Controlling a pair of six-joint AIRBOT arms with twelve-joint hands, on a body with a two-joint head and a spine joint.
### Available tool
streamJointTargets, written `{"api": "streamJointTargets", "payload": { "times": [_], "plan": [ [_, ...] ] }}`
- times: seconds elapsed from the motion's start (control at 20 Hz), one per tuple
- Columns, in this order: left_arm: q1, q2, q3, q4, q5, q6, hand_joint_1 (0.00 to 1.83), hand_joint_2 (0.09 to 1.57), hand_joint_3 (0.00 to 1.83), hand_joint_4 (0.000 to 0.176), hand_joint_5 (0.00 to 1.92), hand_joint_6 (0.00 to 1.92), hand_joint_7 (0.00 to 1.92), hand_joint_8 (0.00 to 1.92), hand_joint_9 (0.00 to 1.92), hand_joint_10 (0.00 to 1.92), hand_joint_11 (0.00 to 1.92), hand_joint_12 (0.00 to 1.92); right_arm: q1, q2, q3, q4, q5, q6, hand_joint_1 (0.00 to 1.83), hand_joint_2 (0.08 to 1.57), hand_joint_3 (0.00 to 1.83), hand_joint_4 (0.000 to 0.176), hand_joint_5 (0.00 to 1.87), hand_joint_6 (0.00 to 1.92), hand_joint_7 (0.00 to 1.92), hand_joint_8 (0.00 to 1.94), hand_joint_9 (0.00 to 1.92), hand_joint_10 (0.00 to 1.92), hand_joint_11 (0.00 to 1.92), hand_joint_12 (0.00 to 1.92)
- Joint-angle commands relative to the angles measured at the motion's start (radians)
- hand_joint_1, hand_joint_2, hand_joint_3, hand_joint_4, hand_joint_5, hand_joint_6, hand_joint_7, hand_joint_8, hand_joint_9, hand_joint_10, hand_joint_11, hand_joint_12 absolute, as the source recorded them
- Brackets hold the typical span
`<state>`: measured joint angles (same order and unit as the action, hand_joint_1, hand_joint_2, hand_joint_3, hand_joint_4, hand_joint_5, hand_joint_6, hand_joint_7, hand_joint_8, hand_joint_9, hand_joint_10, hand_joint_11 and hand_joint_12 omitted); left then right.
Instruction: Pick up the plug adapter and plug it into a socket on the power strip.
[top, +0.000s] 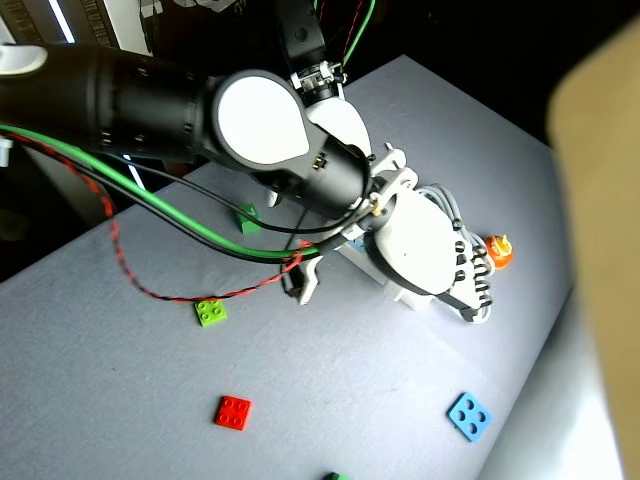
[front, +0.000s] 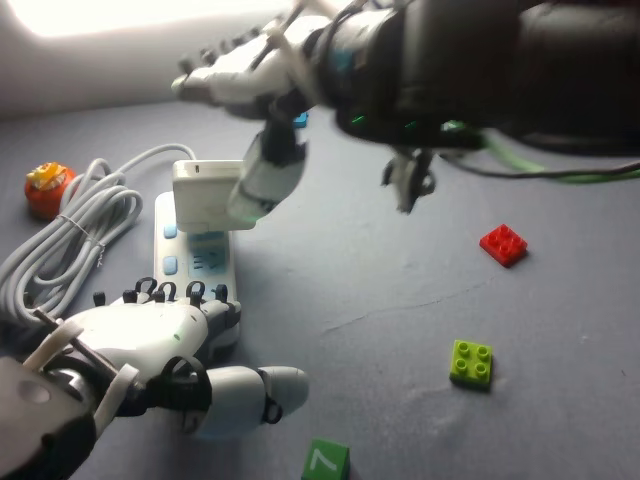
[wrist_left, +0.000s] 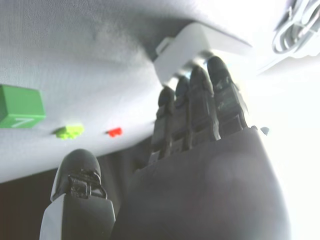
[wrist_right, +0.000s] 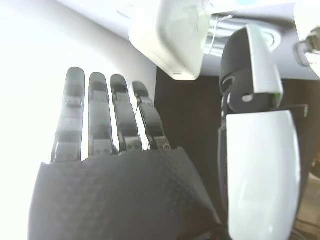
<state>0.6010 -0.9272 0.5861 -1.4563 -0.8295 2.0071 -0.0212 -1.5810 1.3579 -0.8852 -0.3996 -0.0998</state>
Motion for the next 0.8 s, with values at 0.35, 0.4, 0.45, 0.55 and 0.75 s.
{"api": "streamJointTargets", "payload": {
  "times": [0.35, 0.4, 0.45, 0.55, 0.75],
  "plan": [
    [-0.065, 0.136, -0.015, 0.051, 0.125, 0.016, 0.00, 1.15, 0.00, 0.000, 0.41, 0.02, 0.49, 0.03, 0.44, 0.03, 0.04, 0.72, 0.020, 0.532, -0.448, -0.030, 0.099, -0.061, 0.74, 0.94, 0.01, 0.000, 0.08, 0.01, 0.20, 0.02, 0.23, 0.03, 0.00, 0.54],
    [-0.075, 0.148, -0.014, 0.051, 0.143, 0.018, 0.00, 1.17, 0.00, 0.000, 0.43, 0.04, 0.50, 0.04, 0.46, 0.04, 0.01, 0.80, 0.014, 0.583, -0.484, -0.030, 0.115, -0.065, 0.72, 0.94, 0.00, 0.000, 0.14, 0.02, 0.29, 0.04, 0.32, 0.06, 0.00, 0.70],
    [-0.086, 0.161, -0.014, 0.051, 0.156, 0.021, 0.00, 1.16, 0.00, 0.000, 0.46, 0.08, 0.53, 0.08, 0.50, 0.08, 0.03, 0.91, 0.010, 0.621, -0.510, -0.030, 0.132, -0.070, 0.72, 0.95, 0.00, 0.000, 0.18, 0.03, 0.34, 0.06, 0.37, 0.08, 0.00, 0.79],
    [-0.109, 0.187, -0.013, 0.051, 0.188, 0.024, 0.00, 1.17, 0.00, 0.000, 0.06, 1.35, 0.19, 1.21, 0.16, 1.23, 0.00, 1.55, 0.000, 0.671, -0.542, -0.030, 0.151, -0.077, 0.67, 0.96, 0.00, 0.000, 0.29, 0.07, 0.38, 0.33, 0.38, 0.45, 0.00, 1.12],
    [-0.202, 0.220, 0.016, 0.051, 0.277, 0.076, 0.10, 1.18, 0.00, 0.000, 0.07, 1.92, 0.02, 1.92, 0.07, 1.92, 0.10, 1.92, -0.014, 0.733, -0.571, -0.030, 0.165, -0.086, 0.55, 0.93, 0.00, 0.000, 0.01, 1.40, 0.01, 1.77, 0.03, 1.88, 0.00, 1.91]
  ]
}}
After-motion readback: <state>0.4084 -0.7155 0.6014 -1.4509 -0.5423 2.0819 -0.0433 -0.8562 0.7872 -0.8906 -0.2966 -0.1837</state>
